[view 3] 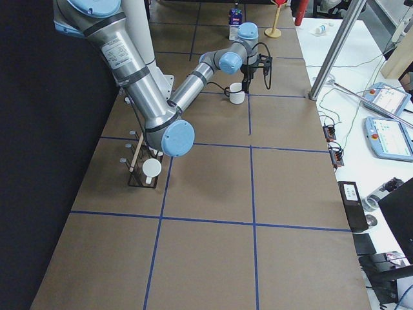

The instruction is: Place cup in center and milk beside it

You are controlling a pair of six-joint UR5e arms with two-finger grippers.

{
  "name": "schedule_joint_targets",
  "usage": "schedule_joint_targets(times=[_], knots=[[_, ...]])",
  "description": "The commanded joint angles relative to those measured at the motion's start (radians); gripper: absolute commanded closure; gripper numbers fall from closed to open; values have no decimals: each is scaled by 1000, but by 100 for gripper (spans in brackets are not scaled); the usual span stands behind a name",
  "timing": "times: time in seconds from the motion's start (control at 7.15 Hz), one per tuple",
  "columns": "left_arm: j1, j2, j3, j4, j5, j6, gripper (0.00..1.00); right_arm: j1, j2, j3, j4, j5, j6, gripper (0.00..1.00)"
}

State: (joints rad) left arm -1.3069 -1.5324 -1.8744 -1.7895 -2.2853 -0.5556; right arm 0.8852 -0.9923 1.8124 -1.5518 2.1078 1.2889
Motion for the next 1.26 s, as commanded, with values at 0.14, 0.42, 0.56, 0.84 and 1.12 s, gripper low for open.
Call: schedule_joint_targets(times=[0.14, 0.42, 0.56, 0.84, 1.12], knots=[[66, 1, 29, -71, 47, -64, 0, 18, -29, 27, -1, 3, -14, 0], [77, -2, 43, -73, 53, -66, 0, 46, -66, 68, -2, 3, -39, 0], [80, -15, 64, -73, 53, -64, 0, 46, -87, 80, -2, 3, -52, 0], [86, -54, 130, -74, 52, -64, 1, 49, -94, 88, -2, 3, -54, 0], [86, -83, 164, -73, 44, -84, 10, 55, -94, 90, -2, 3, -56, 0]])
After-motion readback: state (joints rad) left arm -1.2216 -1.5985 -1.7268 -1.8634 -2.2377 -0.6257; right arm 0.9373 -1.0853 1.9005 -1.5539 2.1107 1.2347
